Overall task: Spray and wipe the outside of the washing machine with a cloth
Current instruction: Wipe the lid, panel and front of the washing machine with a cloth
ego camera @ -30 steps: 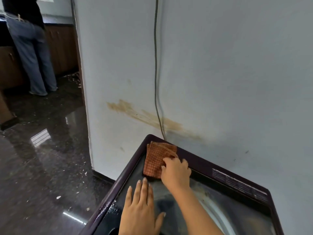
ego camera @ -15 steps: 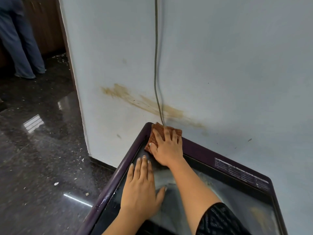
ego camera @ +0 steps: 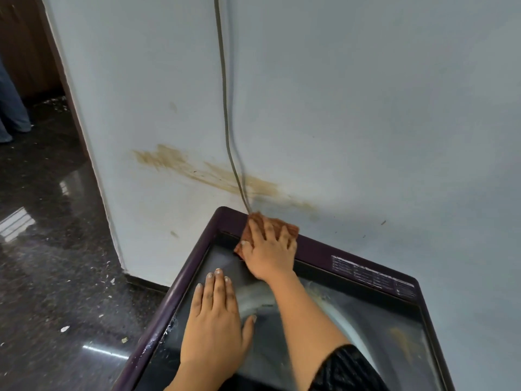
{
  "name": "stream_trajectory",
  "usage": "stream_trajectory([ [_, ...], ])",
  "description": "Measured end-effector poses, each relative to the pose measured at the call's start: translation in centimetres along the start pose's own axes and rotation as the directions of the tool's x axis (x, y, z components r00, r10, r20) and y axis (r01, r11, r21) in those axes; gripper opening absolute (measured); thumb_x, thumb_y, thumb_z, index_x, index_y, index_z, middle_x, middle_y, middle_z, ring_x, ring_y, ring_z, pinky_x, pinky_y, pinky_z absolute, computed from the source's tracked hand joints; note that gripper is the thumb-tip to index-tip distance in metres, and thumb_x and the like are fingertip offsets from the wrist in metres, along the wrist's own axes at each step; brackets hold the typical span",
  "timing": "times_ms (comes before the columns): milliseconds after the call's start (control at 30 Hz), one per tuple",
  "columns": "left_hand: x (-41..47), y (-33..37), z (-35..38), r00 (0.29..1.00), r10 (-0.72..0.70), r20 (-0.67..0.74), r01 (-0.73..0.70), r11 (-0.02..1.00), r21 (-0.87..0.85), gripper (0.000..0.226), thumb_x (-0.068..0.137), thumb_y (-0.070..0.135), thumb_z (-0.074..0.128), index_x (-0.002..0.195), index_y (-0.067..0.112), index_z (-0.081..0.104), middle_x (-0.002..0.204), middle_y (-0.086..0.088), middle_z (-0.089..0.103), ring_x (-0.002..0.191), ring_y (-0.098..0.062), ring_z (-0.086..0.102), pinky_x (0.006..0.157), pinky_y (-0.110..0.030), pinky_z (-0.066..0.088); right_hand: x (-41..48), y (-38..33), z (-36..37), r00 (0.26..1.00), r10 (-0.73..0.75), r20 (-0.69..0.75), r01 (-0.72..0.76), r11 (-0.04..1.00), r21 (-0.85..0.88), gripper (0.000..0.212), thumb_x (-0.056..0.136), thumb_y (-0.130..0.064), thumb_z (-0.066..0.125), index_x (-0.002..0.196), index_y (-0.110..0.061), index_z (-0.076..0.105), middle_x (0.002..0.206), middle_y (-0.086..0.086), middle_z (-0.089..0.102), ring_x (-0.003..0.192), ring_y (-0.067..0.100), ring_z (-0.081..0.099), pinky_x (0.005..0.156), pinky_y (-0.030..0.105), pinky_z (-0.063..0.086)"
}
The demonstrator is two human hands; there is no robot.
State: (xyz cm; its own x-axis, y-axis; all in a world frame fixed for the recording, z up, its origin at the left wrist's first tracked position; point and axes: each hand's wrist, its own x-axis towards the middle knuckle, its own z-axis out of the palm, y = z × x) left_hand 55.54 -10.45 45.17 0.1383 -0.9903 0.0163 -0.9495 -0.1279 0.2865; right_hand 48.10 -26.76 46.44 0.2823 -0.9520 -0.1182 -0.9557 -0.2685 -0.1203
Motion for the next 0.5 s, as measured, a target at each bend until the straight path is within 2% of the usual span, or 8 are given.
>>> stream_trajectory([
  [33, -0.1, 0.2, 0.0, 1.0, 0.009, 0.003, -0.009, 1.0, -0.002, 0.077, 0.075, 0.051, 0.037, 0.12, -0.008, 0.055, 0.127, -0.027, 0.054, 0.118, -0.038, 0.052, 0.109, -0.039, 0.009, -1.0, 1.4, 0.1, 0.998, 0.055, -0.03, -0.055, 0.998, 0.001, 0.059, 0.091, -0.054, 0.022, 0.147, -0.041, 0.008, 0.16, -0.004, 0.005, 0.142, 0.04, -0.001, 0.112, 0.06, 0.004],
  [100, -0.3, 0.7, 0.1, 1.0, 0.018, 0.018, -0.018, 1.0, -0.002, 0.076, 0.075, 0.05, 0.037, 0.119, -0.009, 0.055, 0.126, -0.029, 0.054, 0.118, -0.039, 0.053, 0.106, -0.042, 0.016, -3.8, 3.5, 1.1, 0.991, 0.096, -0.089, -0.097, 0.995, -0.008, 0.058, 0.088, -0.056, 0.02, 0.144, -0.043, 0.012, 0.159, -0.004, 0.01, 0.142, 0.04, 0.004, 0.111, 0.061, 0.005],
  [233, -0.3, 1.9, 0.2, 0.999, 0.037, 0.017, -0.038, 0.999, 0.038, 0.074, 0.075, 0.048, 0.035, 0.117, -0.009, 0.056, 0.124, -0.028, 0.056, 0.116, -0.039, 0.054, 0.104, -0.045, 0.024, -6.2, 3.8, 2.3, 0.996, -0.024, -0.091, 0.023, 1.0, -0.008, 0.06, 0.081, -0.059, 0.016, 0.14, -0.048, 0.013, 0.159, -0.004, 0.013, 0.143, 0.038, 0.004, 0.109, 0.062, -0.004],
  [300, -0.2, 2.4, 0.4, 0.999, 0.041, 0.009, -0.042, 0.997, 0.072, 0.073, 0.075, 0.048, 0.035, 0.116, -0.008, 0.058, 0.123, -0.027, 0.057, 0.114, -0.038, 0.055, 0.102, -0.049, 0.036, -4.8, 4.6, 1.3, 0.996, -0.057, -0.066, 0.056, 0.998, -0.024, 0.058, 0.086, -0.06, 0.019, 0.143, -0.047, 0.009, 0.159, -0.005, 0.009, 0.144, 0.037, 0.0, 0.109, 0.063, -0.005],
  [400, -0.2, 3.7, 0.7, 0.999, 0.03, 0.028, -0.032, 0.996, 0.083, 0.072, 0.073, 0.046, 0.035, 0.113, -0.009, 0.06, 0.12, -0.027, 0.059, 0.111, -0.04, 0.058, 0.091, -0.053, 0.044, -3.7, 8.3, -0.3, 0.996, 0.074, -0.058, -0.075, 0.997, -0.003, 0.057, 0.093, -0.054, 0.022, 0.146, -0.042, 0.009, 0.16, -0.004, 0.006, 0.144, 0.037, -0.002, 0.111, 0.064, -0.005],
  [500, -0.4, 5.5, 0.9, 0.997, 0.046, 0.067, -0.052, 0.995, 0.084, 0.071, 0.073, 0.045, 0.035, 0.111, -0.009, 0.062, 0.119, -0.027, 0.06, 0.109, -0.039, 0.059, 0.089, -0.053, 0.046, -6.0, 13.1, -0.9, 0.965, 0.237, -0.107, -0.238, 0.971, 0.007, 0.057, 0.093, -0.052, 0.024, 0.147, -0.039, 0.013, 0.16, -0.004, 0.008, 0.144, 0.037, 0.002, 0.112, 0.064, -0.003],
])
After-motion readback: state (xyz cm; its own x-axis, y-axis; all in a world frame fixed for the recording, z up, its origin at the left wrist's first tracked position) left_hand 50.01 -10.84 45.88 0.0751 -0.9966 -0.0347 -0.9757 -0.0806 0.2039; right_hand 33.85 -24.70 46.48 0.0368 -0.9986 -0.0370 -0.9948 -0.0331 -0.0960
